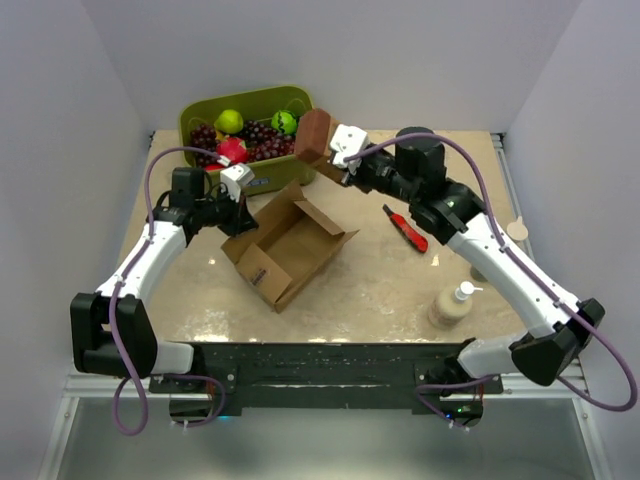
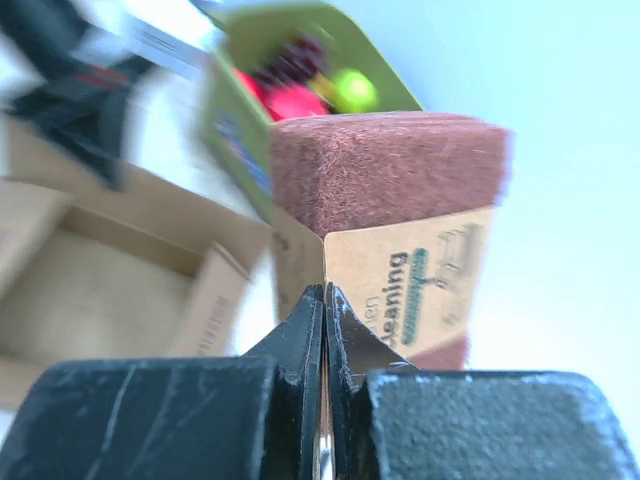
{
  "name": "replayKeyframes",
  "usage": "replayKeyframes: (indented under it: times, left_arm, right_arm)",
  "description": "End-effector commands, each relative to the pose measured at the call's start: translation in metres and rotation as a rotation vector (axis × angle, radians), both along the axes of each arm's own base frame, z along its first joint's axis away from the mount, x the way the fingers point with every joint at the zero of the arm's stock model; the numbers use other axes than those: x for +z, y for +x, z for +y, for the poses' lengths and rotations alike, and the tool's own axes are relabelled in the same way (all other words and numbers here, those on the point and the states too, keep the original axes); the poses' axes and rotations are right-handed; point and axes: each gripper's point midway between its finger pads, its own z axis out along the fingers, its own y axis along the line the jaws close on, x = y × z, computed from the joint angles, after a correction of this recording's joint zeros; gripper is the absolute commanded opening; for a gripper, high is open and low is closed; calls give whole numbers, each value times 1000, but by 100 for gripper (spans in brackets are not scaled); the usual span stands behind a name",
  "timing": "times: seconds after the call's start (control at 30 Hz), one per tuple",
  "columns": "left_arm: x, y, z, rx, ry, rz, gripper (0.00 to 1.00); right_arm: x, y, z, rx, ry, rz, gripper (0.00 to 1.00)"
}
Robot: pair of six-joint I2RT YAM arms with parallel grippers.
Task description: Unpack the express box
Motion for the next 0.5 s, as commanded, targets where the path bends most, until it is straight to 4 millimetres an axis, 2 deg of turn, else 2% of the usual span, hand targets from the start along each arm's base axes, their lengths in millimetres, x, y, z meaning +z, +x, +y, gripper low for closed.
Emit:
replayKeyframes:
  times: [0.0, 0.07, 0.27, 0.37, 0.47]
  left_arm:
    - [19, 6, 1, -19, 4, -82, 0]
    - [23, 6, 1, -19, 2, -96, 0]
    - [18, 1, 5, -20, 33, -89, 0]
    - [13, -2, 12, -1, 65, -83, 0]
    - [9, -5, 22, 22, 96, -82, 0]
  right_arm:
    - [-49, 45, -25, -230, -76, 26, 0]
    - [-69, 54, -32, -274, -111, 41, 0]
    - [-140, 73, -50, -407, -186, 164, 0]
    - [-162, 82, -54, -446, -174, 243, 0]
    - [-176, 86, -47, -462, -145, 324, 0]
